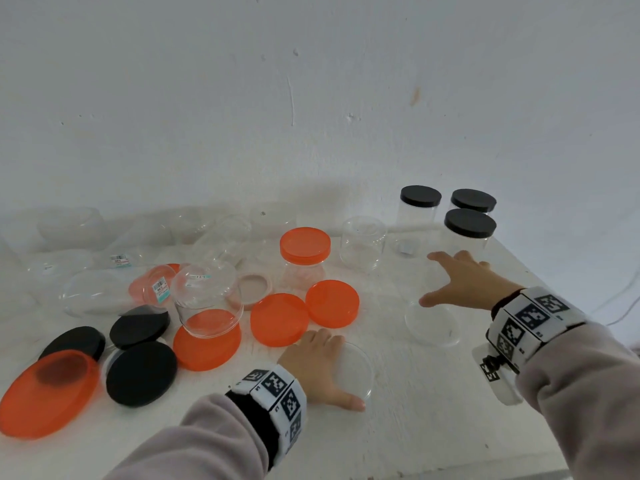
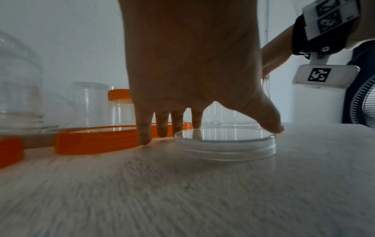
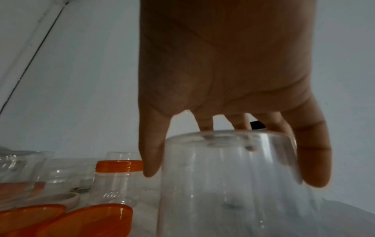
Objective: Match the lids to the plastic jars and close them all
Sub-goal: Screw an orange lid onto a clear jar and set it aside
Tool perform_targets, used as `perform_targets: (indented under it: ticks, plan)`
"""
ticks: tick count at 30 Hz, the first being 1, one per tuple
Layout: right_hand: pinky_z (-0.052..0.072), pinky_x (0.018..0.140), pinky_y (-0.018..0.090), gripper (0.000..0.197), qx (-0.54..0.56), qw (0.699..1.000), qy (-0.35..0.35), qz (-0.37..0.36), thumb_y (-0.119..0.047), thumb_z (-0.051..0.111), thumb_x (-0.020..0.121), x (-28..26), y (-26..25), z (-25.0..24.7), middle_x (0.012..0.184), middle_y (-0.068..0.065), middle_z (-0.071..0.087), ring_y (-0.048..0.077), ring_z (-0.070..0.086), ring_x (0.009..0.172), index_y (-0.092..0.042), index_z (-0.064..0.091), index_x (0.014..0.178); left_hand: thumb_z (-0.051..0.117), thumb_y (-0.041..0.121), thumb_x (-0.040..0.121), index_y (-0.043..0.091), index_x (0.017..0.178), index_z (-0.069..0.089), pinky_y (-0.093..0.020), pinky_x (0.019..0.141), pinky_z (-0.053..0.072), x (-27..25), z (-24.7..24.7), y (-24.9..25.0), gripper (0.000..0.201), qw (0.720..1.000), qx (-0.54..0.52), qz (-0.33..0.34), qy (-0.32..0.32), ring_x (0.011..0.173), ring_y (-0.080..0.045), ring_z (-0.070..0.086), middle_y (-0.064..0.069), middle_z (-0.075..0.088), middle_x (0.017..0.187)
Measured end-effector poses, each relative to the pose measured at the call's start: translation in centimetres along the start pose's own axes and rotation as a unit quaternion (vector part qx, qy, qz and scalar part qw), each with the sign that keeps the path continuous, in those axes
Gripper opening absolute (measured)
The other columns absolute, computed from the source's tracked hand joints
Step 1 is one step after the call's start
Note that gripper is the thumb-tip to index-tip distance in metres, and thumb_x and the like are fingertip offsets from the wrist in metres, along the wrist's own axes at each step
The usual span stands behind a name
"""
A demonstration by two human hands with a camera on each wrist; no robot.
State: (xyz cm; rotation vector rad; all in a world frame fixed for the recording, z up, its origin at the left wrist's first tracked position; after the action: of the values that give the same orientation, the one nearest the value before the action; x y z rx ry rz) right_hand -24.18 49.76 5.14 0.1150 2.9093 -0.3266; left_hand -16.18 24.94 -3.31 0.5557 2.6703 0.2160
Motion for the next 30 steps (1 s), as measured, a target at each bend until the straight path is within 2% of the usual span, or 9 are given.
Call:
perform_targets:
  ticks: [4,9,11,13,15,18,25,27,30]
  plan:
    - [0.038,0.095,0.041,0.108,0.051,0.998,0.012,-0.032,-0.048,0.082,0.062,-0.7,-1.1,-0.6,0.119,-0.002,0.024,0.025,0.030,0.111,-0.040,0.017,0.147,0.068,0.065,0.071,0.014,0.147,0.016,-0.042,0.107,0.033,-0.1,0.6,0.5,0.105,1.000,-0.005,-0.007,0.005,0.132,-0.022,0.026,-0.001,0.024,0.145]
    - [0.044,0.093,0.039,0.099,0.209,0.977,0.007,-0.046,-0.034,0.089,0.059,-2.2,-2.8,-1.3,0.121,-0.002,0.028,0.025,0.042,0.112,-0.033,0.029,0.138,0.066,0.069,0.070,0.019,0.152,0.012,-0.041,0.114,0.025,-1.1,-1.0,-1.6,0.110,0.991,-0.117,-0.045,0.043,0.142,-0.025,0.018,-0.003,0.018,0.155]
    - [0.045,0.089,0.037,0.087,0.276,0.960,0.003,-0.045,-0.038,0.088,0.063,-2.9,-3.3,-1.2,0.121,0.000,0.036,0.023,0.044,0.113,-0.027,0.035,0.131,0.065,0.066,0.072,0.039,0.138,0.036,-0.030,0.103,0.036,-1.9,-2.7,-2.6,0.077,0.976,-0.192,-0.034,0.096,0.130,-0.014,0.037,0.013,0.040,0.136]
    - [0.048,0.088,0.037,0.076,0.368,0.929,-0.016,-0.043,-0.044,0.085,0.063,-3.5,-3.9,-0.5,0.114,0.002,0.047,0.020,0.051,0.107,-0.019,0.042,0.120,0.063,0.062,0.076,0.052,0.102,0.045,-0.010,0.076,0.045,-2.9,-4.6,-3.8,0.033,0.957,-0.249,-0.032,0.146,0.095,0.005,0.053,0.026,0.048,0.102]
    - [0.052,0.087,0.039,0.068,0.462,0.884,-0.052,-0.055,-0.052,0.083,0.059,-4.2,-4.8,0.4,0.097,0.004,0.055,0.018,0.057,0.088,-0.014,0.047,0.103,0.056,0.069,0.075,0.045,0.100,0.045,-0.008,0.064,0.045,-3.6,-6.1,-5.1,0.036,0.933,-0.312,-0.060,0.171,0.084,0.008,0.054,0.022,0.055,0.098]
    - [0.052,0.087,0.042,0.063,0.540,0.834,-0.101,-0.058,-0.052,0.085,0.053,-5.0,-6.2,2.0,0.082,0.012,0.058,0.022,0.059,0.073,-0.011,0.053,0.088,0.048,0.071,0.080,0.017,0.118,0.056,-0.034,0.088,0.050,-4.5,-7.5,-7.0,0.066,0.894,-0.389,-0.124,0.184,0.098,-0.018,0.064,-0.007,0.063,0.112]
    - [0.054,0.088,0.039,0.049,0.579,0.776,-0.239,-0.077,-0.046,0.084,0.049,-6.3,-9.8,5.5,0.084,0.009,0.067,0.022,0.066,0.078,-0.014,0.076,0.085,0.041,0.080,0.068,0.041,0.103,0.051,-0.031,0.085,0.048,-8.5,-9.9,-8.5,0.054,0.858,-0.477,-0.077,0.171,0.095,-0.019,0.048,-0.005,0.048,0.102]
    - [0.053,0.088,0.038,0.061,0.569,0.777,-0.257,-0.080,-0.044,0.086,0.050,-6.5,-10.6,6.4,0.085,0.011,0.065,0.022,0.064,0.077,-0.008,0.069,0.095,0.042,0.080,0.065,0.037,0.110,0.052,-0.040,0.099,0.044,-9.2,-10.1,-8.9,0.064,0.852,-0.488,-0.084,0.170,0.097,-0.021,0.052,-0.010,0.053,0.100]
    - [0.051,0.089,0.039,0.053,0.571,0.776,-0.259,-0.072,-0.047,0.085,0.050,-6.8,-11.8,7.6,0.077,0.012,0.064,0.022,0.061,0.075,-0.007,0.066,0.079,0.041,0.082,0.064,0.029,0.133,0.047,-0.038,0.107,0.038,-10.1,-9.9,-9.7,0.087,0.853,-0.481,-0.102,0.173,0.116,-0.019,0.054,-0.008,0.060,0.123]
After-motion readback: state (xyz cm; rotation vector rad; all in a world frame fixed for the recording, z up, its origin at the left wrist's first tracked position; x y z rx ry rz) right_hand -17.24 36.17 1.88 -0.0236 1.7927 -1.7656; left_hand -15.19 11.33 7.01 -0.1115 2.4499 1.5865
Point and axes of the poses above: each hand's wrist, its own x-axis towards the middle knuckle, its own z-axis out of the palm, y = z × x, the point moved 5 cm from there along x, towards the middle knuckle
